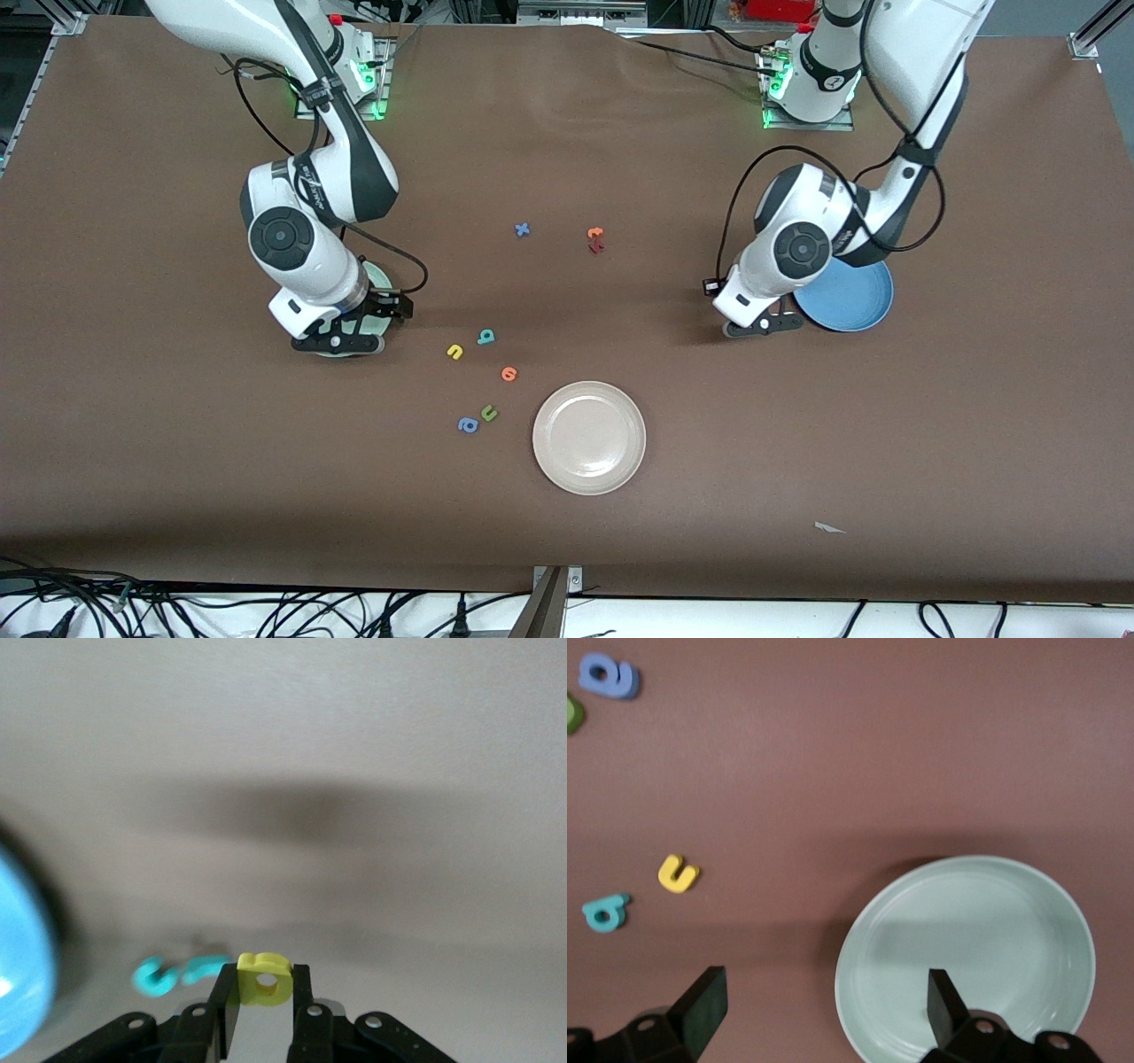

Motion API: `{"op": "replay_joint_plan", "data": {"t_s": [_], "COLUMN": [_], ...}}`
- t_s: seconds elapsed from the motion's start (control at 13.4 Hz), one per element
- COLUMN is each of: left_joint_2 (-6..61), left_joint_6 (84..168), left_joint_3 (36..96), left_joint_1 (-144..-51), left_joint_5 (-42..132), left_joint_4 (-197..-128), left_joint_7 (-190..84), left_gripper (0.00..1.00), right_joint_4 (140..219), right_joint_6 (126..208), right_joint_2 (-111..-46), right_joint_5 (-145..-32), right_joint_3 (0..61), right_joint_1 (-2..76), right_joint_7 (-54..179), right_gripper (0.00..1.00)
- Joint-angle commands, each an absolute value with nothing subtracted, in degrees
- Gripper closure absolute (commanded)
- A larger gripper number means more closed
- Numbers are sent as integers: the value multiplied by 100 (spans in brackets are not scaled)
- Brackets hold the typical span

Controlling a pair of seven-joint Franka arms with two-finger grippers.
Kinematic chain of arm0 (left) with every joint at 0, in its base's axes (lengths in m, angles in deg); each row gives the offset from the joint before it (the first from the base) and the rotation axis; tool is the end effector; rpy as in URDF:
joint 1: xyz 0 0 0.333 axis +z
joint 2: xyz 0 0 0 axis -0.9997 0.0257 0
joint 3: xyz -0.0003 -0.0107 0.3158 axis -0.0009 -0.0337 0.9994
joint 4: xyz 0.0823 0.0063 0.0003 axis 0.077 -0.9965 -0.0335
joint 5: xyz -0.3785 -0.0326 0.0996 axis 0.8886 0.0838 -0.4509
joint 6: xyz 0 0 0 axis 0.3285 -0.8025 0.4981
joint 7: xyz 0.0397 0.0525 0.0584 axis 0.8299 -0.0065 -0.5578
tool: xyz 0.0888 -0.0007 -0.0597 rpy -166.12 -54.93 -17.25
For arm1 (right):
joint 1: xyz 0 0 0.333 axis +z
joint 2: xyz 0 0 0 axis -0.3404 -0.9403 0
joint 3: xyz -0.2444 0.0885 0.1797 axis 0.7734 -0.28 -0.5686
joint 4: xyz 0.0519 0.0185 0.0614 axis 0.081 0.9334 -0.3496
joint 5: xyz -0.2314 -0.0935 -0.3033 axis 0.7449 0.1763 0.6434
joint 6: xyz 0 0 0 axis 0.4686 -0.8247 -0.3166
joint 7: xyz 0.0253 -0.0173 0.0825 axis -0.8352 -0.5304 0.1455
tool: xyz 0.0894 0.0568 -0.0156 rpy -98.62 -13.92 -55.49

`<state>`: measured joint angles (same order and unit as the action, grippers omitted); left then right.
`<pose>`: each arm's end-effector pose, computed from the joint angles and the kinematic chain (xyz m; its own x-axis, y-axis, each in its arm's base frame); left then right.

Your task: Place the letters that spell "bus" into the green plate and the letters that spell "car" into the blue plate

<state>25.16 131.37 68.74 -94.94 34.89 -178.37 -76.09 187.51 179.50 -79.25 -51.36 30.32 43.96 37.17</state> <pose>0.5328 -0.2100 0.2381 0.9536 0.1322 -0.2706 0.1233 -0.9911 -0.0495 0.5963 0.2074 0.2907 0.9995 -0.0122 -0.0294 -0.0107 -0.9985 0.0531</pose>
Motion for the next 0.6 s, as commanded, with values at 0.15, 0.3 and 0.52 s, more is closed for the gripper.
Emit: {"op": "replay_joint_plan", "data": {"t_s": [0.15,0.3,0.52], "left_joint_2": [2268,2267,2372], "left_joint_6": [11841,11673,11681], "left_joint_3": [6873,6882,6873], "left_joint_1": [-8671,-8249,-7764], "left_joint_5": [3555,3554,3108], "left_joint_4": [-17662,-17732,-17943], "left_joint_7": [-6343,-5684,-5164], "left_gripper": [89,89,89], "right_joint_4": [18085,18058,18041], "right_joint_6": [17827,17836,17897], "right_joint_2": [-8531,-8584,-8751], "right_joint_5": [-5256,-5265,-5196], "right_joint_3": [2998,2998,2998], "right_joint_1": [4442,4556,4793], "right_joint_7": [1952,898,-798], "right_gripper": [1,1,2]}}
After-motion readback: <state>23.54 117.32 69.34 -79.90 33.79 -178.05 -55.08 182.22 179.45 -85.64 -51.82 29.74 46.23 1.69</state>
